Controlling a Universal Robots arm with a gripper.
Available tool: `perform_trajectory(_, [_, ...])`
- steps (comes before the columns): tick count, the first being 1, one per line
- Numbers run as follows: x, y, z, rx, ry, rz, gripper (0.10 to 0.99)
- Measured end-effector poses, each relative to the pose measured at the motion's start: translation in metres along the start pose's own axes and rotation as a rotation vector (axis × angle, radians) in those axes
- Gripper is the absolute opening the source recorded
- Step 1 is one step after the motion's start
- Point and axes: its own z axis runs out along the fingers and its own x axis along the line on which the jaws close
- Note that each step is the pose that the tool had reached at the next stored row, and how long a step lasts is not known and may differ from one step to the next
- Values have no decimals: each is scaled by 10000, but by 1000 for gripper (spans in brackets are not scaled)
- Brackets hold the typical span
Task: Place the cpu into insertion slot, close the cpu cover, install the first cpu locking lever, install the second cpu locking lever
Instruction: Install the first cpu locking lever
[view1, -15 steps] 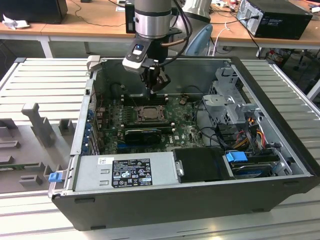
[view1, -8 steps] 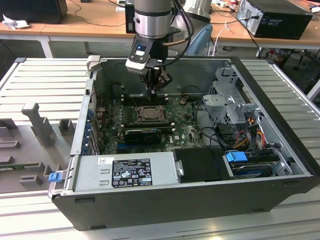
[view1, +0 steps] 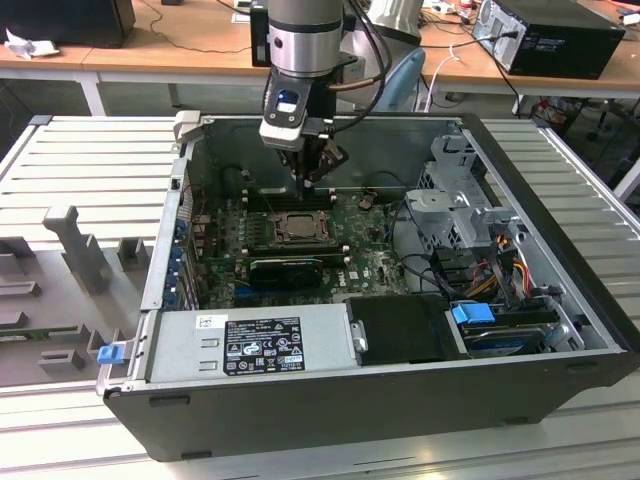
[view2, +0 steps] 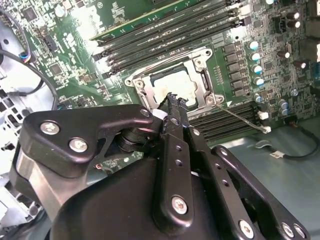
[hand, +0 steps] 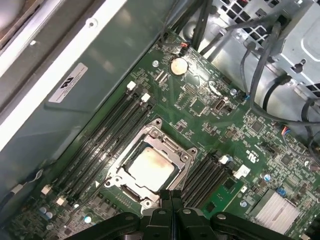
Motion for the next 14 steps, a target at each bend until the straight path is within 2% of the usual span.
perform_trajectory(3, [0, 0, 0, -21, -2, -274, 106])
perform_trajectory(6, [0, 0, 0, -64, -8, -814, 106])
perform_trajectory(14, [0, 0, 0, -121, -16, -1559, 106])
